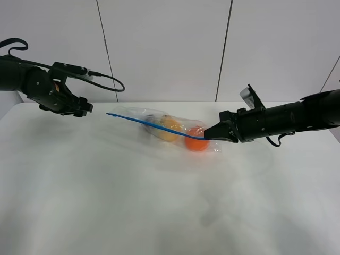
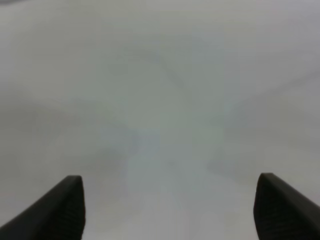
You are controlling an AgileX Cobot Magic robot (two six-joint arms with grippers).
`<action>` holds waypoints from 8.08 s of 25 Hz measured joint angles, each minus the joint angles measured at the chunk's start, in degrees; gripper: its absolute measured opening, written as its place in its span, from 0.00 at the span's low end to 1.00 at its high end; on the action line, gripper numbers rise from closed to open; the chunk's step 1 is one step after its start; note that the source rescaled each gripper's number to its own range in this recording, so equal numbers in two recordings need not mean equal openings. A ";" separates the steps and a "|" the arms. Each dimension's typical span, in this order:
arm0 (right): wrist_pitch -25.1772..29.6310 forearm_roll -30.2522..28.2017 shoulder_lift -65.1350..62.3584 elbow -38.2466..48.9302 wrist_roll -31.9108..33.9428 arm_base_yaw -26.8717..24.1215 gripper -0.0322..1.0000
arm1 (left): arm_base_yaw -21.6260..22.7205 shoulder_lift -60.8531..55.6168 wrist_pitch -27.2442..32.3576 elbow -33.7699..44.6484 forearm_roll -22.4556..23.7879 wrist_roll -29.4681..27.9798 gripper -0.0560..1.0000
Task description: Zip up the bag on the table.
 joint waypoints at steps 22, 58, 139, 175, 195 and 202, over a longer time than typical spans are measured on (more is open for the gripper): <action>-0.10 0.00 0.00 0.00 0.00 0.00 0.03 | 6.20 -0.90 5.78 0.00 0.20 1.84 1.00; -0.12 -1.14 0.00 0.00 -0.05 0.00 0.03 | 6.20 -43.50 5.95 23.19 -14.26 5.05 1.00; -0.33 -2.56 0.00 0.00 -0.21 0.00 0.03 | 6.20 -110.43 44.38 43.31 -17.21 3.88 1.00; -16.24 -7.02 0.00 0.00 -0.33 0.00 0.97 | 6.20 -110.43 44.39 43.37 -17.21 3.88 1.00; -45.31 -20.34 0.00 0.00 0.42 0.00 0.97 | 6.20 -110.43 44.39 43.37 -17.21 3.88 1.00; -46.37 -20.34 0.00 0.00 0.58 0.00 0.97 | 6.20 -110.43 44.39 43.37 -17.21 3.88 1.00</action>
